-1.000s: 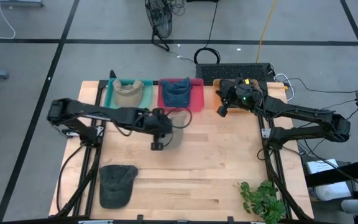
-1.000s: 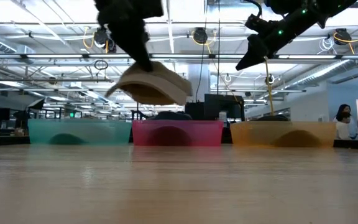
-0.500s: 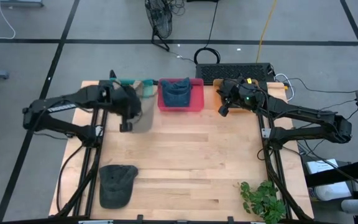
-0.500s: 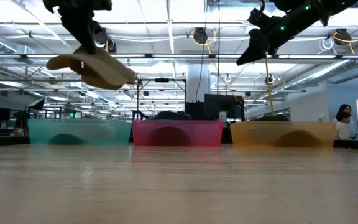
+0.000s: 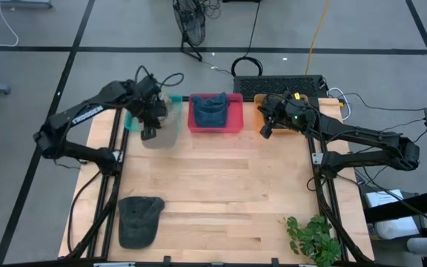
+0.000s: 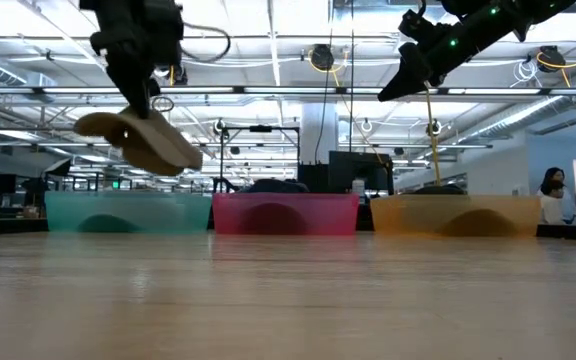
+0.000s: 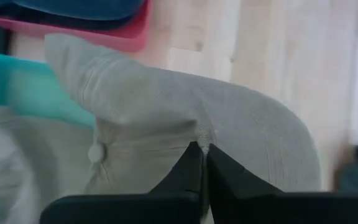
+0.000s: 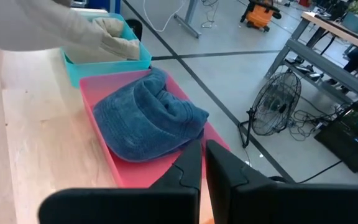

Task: Pick & Place hat
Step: Put the brown cap into the green bin

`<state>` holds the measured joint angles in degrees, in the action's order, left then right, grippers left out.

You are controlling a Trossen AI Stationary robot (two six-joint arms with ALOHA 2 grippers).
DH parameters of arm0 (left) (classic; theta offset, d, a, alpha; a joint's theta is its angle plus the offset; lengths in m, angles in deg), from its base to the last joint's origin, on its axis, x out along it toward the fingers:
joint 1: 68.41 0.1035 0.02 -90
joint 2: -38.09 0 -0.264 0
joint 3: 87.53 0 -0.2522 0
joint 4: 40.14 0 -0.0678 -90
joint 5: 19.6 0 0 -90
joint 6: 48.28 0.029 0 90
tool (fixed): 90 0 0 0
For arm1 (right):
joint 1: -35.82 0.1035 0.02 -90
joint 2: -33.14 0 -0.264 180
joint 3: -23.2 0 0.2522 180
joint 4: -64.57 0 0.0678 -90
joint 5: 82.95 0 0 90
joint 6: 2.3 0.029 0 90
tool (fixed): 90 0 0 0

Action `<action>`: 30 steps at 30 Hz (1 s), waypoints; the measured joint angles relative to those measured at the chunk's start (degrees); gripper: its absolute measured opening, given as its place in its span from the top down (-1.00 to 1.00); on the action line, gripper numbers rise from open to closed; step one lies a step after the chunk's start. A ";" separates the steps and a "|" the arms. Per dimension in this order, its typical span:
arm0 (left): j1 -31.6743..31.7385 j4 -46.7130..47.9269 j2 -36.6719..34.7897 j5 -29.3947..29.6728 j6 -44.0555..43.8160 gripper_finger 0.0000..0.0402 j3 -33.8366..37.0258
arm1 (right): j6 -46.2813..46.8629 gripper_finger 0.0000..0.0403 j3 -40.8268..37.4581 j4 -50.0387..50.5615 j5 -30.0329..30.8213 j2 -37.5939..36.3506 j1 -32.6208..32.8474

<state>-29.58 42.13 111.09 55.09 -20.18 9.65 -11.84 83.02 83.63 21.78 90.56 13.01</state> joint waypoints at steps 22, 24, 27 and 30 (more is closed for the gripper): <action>16.20 -1.57 9.41 0.84 12.86 0.93 0.00 | -0.29 1.00 -2.54 -0.76 0.02 0.02 0.03; 17.51 -2.51 9.44 1.46 13.45 0.93 0.00 | 0.32 1.00 -2.54 -0.72 0.02 0.02 0.04; 19.33 -3.33 9.67 1.49 13.62 0.97 0.00 | 1.19 1.00 -2.54 -0.16 0.00 0.02 0.04; 20.68 -4.22 9.64 1.45 13.63 0.95 0.15 | 1.33 1.00 -2.54 -0.08 0.00 0.02 0.04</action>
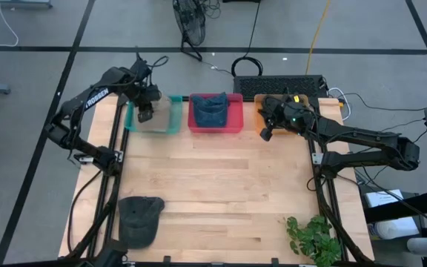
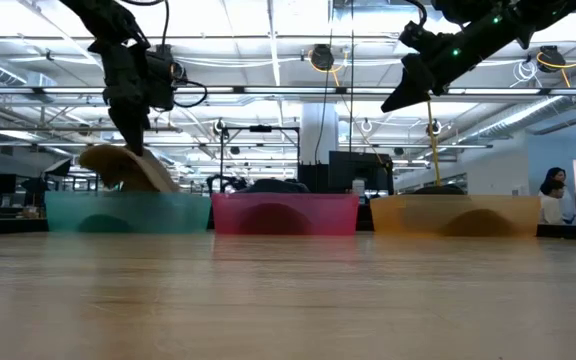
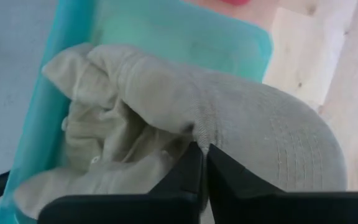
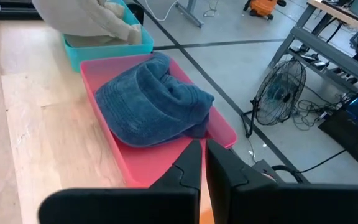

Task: Pick & Place hat
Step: Put the brown cap into the green bin

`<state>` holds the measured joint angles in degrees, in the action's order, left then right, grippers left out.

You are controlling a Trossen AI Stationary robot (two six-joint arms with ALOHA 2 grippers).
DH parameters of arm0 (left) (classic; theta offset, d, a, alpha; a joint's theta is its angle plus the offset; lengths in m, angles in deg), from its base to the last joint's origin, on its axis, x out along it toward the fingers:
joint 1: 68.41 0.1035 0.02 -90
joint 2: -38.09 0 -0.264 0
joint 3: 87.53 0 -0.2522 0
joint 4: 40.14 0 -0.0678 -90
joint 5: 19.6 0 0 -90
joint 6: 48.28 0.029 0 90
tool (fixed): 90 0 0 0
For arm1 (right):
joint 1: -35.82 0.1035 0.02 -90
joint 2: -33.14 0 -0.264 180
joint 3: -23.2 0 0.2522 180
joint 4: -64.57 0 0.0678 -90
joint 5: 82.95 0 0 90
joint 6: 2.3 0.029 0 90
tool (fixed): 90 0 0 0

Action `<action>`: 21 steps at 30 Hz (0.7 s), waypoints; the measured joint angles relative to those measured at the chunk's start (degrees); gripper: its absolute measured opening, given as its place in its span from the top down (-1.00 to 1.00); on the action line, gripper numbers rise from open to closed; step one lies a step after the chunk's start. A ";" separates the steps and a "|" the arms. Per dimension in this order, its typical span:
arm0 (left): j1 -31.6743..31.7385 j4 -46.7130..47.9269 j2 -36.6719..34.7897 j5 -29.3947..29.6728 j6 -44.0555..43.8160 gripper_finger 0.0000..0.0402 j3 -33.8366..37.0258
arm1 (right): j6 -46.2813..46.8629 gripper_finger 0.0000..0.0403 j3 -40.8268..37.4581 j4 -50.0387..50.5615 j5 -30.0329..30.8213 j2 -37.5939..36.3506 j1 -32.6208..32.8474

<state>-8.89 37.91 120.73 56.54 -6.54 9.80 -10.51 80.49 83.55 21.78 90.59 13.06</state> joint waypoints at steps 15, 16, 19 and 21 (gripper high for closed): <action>1.00 -10.18 -0.04 6.64 4.45 0.90 9.22 | 1.53 1.00 0.00 2.35 0.00 0.00 2.60; 0.96 -11.17 -0.06 7.53 4.10 0.92 9.38 | 1.53 1.00 0.00 2.35 0.01 0.00 2.87; 0.73 -15.12 -0.06 9.59 2.43 0.96 9.64 | 1.53 1.00 0.00 2.33 0.02 0.00 3.06; 0.29 -17.52 -0.06 10.59 0.89 0.97 9.64 | 1.53 1.00 0.00 2.33 0.04 0.00 3.00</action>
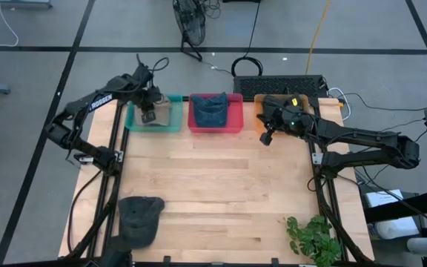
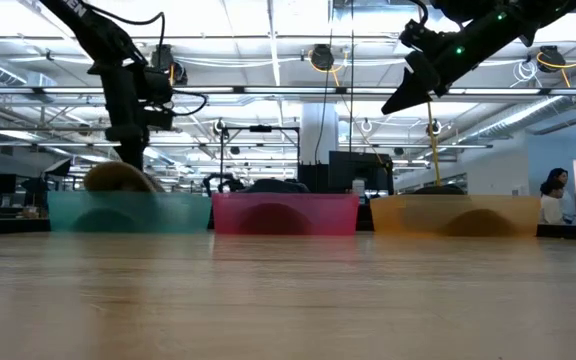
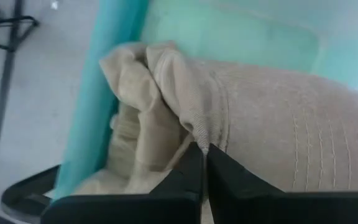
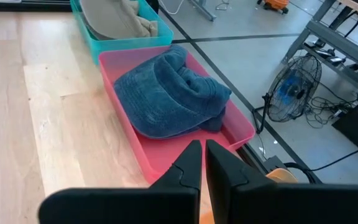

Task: Pick & Place hat
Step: Put the brown cap into the green bin

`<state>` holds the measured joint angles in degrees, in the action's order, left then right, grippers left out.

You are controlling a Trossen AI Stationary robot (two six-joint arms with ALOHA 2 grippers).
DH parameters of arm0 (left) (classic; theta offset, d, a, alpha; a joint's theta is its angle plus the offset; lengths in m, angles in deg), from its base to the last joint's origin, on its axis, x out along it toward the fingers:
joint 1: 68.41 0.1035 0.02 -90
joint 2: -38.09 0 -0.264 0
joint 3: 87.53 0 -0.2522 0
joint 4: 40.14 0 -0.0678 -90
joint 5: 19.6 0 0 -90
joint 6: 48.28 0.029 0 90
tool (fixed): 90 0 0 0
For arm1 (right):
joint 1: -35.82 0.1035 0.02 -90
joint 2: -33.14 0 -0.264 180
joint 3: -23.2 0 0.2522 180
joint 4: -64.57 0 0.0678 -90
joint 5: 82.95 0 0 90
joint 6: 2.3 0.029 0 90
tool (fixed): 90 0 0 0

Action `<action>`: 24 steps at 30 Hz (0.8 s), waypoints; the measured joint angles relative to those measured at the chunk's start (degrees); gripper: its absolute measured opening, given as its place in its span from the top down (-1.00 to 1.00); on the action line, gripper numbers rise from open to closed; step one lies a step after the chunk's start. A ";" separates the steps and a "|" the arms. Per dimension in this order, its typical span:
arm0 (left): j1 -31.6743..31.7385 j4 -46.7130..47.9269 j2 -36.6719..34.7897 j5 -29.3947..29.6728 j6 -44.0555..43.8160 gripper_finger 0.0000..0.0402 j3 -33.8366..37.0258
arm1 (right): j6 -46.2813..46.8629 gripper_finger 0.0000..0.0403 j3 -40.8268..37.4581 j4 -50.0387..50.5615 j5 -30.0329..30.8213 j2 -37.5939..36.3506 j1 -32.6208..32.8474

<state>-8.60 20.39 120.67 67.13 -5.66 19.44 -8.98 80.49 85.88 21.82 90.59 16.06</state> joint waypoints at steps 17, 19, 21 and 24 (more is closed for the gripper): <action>-5.57 -2.26 0.02 8.09 -8.08 0.90 1.16 | -0.07 1.00 0.00 -0.02 0.07 0.00 0.00; -6.22 -2.65 -0.02 10.95 -10.25 0.79 1.16 | -0.07 1.00 0.00 -0.02 0.07 0.00 0.00; -6.93 -2.88 -0.65 13.23 -11.43 0.67 1.16 | -0.07 1.00 0.00 -0.02 0.09 0.00 0.00; -8.61 -3.01 -2.07 16.57 -11.29 0.49 0.72 | -0.13 1.00 0.00 0.00 0.11 0.00 0.00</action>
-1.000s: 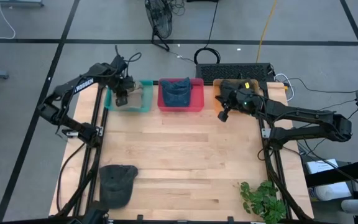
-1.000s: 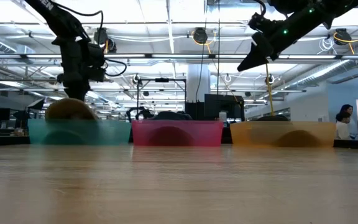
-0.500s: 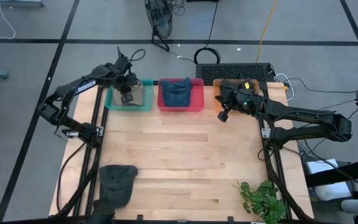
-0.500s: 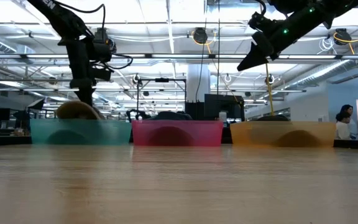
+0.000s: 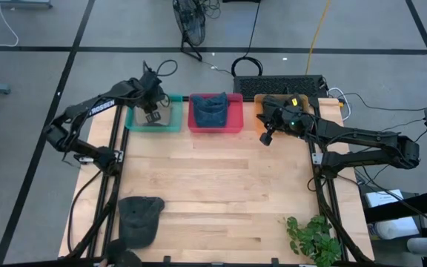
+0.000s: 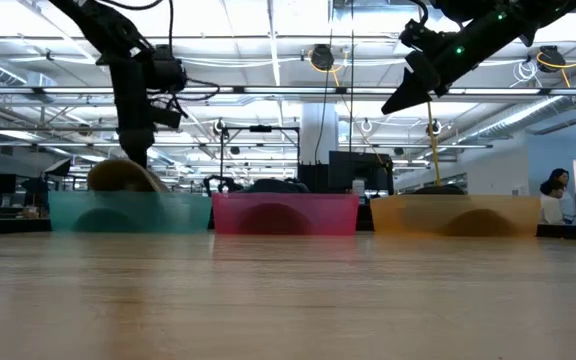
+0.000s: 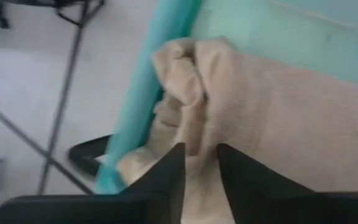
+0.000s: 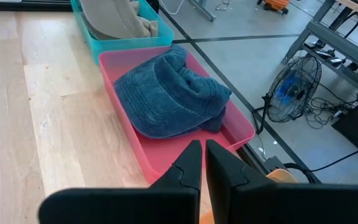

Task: Pick & Place hat
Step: Put the brown cap into the green bin

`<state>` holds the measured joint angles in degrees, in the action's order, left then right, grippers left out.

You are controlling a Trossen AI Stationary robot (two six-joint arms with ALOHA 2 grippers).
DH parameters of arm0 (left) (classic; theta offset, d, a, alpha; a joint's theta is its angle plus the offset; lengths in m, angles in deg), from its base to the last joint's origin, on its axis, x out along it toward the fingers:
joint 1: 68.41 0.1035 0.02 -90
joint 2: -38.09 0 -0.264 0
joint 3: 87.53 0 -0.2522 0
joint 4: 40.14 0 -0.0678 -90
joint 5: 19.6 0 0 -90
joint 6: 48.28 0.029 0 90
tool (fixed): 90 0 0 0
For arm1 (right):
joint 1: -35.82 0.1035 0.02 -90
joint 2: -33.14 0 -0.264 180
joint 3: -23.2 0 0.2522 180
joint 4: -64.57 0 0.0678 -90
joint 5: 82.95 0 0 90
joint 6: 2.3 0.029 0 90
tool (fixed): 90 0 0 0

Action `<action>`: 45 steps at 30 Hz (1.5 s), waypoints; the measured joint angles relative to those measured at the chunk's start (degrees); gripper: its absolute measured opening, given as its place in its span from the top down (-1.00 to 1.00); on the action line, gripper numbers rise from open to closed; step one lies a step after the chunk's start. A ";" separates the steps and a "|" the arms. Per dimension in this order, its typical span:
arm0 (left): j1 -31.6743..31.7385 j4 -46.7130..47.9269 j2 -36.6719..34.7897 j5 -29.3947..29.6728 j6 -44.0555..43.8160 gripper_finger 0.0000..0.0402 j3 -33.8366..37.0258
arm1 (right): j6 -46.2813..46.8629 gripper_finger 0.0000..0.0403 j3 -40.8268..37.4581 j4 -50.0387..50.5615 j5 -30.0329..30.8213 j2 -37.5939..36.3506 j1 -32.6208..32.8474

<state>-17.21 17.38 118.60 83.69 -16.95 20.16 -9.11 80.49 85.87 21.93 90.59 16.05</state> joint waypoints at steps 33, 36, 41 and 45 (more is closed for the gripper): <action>-4.72 -1.58 -0.02 4.26 -32.79 0.22 7.48 | -0.23 1.00 0.00 -2.90 -0.11 -0.02 0.00; -3.68 -0.67 0.62 3.29 -31.85 0.22 7.48 | -0.31 1.00 0.00 -2.77 -0.11 -0.02 0.00; -2.73 0.34 2.02 3.15 -32.54 0.22 8.54 | -0.14 1.00 -0.01 -2.55 -0.12 -0.02 0.00; -2.42 -1.98 3.09 2.16 -32.52 0.22 10.26 | -0.11 1.00 -0.87 -3.04 -0.13 -0.02 0.00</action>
<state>-19.63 15.40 121.69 85.85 -49.47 30.42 -9.22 79.62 82.83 21.80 90.56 16.05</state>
